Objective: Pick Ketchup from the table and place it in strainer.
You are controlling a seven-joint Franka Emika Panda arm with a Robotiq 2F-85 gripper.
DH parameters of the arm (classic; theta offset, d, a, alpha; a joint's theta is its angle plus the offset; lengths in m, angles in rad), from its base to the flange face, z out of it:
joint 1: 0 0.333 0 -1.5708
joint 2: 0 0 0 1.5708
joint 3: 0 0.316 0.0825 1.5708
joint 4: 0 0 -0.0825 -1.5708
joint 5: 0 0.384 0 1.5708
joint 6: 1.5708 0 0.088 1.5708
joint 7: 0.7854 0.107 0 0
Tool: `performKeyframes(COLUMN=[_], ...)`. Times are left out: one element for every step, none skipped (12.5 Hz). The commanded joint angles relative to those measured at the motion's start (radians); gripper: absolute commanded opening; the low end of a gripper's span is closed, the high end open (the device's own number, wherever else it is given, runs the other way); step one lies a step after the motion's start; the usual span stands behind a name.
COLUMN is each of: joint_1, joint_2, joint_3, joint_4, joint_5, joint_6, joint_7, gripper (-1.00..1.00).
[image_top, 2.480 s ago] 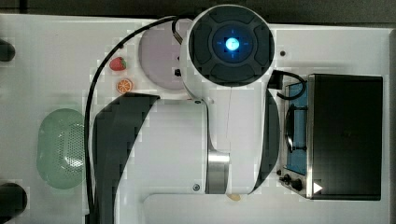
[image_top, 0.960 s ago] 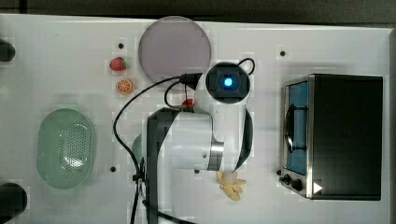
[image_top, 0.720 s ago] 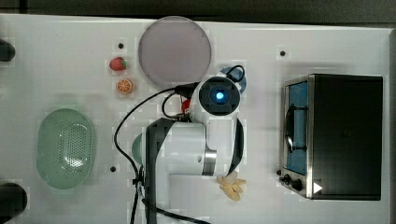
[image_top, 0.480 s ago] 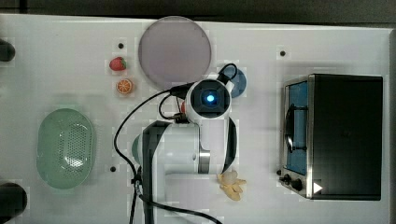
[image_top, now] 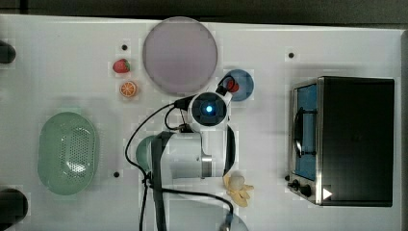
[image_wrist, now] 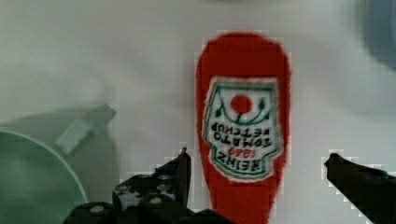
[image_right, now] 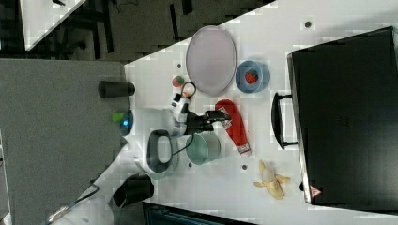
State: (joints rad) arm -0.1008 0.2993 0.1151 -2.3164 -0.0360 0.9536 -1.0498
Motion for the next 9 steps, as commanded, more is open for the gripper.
performKeyframes(joint_1=[0.013, 0.014, 0.015, 0.015, 0.015, 0.015, 0.015, 0.016, 0.016], joint_2=[0.037, 0.055, 0.071, 0.087, 0.101, 0.112, 0.114, 0.109, 0.1], joint_3=[-0.002, -0.002, -0.002, -0.004, -0.006, -0.005, -0.004, -0.003, -0.004], joint_4=[-0.017, -0.025, -0.033, -0.038, -0.039, -0.039, -0.038, -0.036, -0.036], joint_5=[-0.013, -0.013, -0.013, -0.013, -0.013, -0.013, -0.013, -0.013, -0.013], joint_6=[0.09, 0.117, 0.135, 0.146, 0.155, 0.164, 0.166, 0.166, 0.164], joint_7=[0.002, 0.013, 0.017, 0.027, 0.036, 0.036, 0.036, 0.036, 0.036], gripper=[1.0, 1.0, 1.0, 1.0, 0.92, 0.68, 0.43, 0.22, 0.22])
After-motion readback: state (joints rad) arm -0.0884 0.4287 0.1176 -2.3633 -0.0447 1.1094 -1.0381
